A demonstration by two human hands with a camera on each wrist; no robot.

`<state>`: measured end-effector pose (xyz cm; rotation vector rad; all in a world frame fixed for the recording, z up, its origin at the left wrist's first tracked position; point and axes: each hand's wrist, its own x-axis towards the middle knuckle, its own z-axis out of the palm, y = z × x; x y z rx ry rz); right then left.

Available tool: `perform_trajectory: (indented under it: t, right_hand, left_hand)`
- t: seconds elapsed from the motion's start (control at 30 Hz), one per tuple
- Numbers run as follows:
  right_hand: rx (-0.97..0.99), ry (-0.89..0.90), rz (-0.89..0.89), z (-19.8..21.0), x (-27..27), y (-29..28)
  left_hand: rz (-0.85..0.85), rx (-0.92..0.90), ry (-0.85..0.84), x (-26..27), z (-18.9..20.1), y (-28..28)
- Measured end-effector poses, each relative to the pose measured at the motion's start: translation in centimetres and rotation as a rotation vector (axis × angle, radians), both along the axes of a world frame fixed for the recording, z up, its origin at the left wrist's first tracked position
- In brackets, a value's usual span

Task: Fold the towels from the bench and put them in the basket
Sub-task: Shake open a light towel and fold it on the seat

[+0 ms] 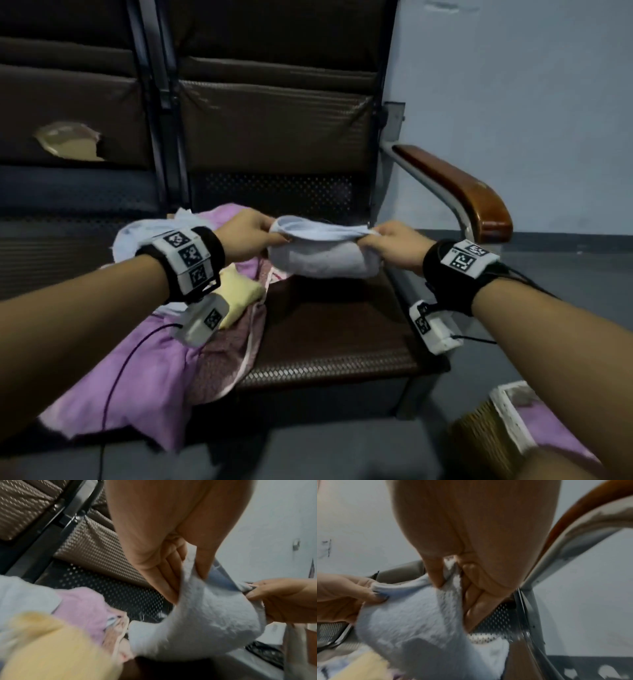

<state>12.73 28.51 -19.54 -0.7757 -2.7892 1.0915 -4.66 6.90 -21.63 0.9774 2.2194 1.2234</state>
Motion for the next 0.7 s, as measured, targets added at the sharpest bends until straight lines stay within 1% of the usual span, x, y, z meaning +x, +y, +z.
perform_trajectory:
  t: [0.03, 0.07, 0.13, 0.17, 0.23, 0.3, 0.43, 0.57, 0.6, 0.7]
  right_hand:
    - [-0.066, -0.086, 0.026, -1.3, 0.7, -0.3]
    - [-0.158, -0.163, 0.039, -2.5, 1.3, -0.6]
    - [-0.336, -0.289, 0.036, -4.1, 2.3, -1.0]
    - [-0.375, -0.338, 0.034, -4.5, 2.6, -1.1]
    - [-0.38, -0.386, 0.017, -4.6, 2.5, -1.2]
    - [-0.373, -0.362, -0.042, -4.6, 1.7, -1.1]
    - [-0.305, -0.191, -0.178, -5.4, -0.9, 0.1]
    - [-0.265, -0.113, -0.276, -6.8, -4.0, 1.5]
    - [-0.245, -0.11, -0.296, -7.1, -4.6, 1.7]
    - [-0.164, -0.102, -0.332, -8.5, -5.8, 2.1]
  left_hand:
    - [-0.04, -0.094, -0.053, 0.5, -1.4, -0.5]
    - [-0.087, -0.17, -0.14, 1.1, -2.4, -0.9]
    - [-0.171, -0.29, -0.301, 2.0, -3.7, -1.6]
    - [-0.199, -0.337, -0.345, 2.2, -3.9, -1.7]
    - [-0.219, -0.381, -0.379, 2.3, -4.0, -1.5]
    - [-0.174, -0.369, -0.377, 1.7, -4.1, -0.7]
    - [0.028, -0.264, -0.329, -0.6, -5.9, 1.7]
    - [0.21, -0.166, -0.315, -2.8, -7.9, 4.1]
    - [0.242, -0.161, -0.281, -3.2, -8.4, 4.6]
    - [0.302, -0.228, -0.079, -4.0, -9.7, 5.4]
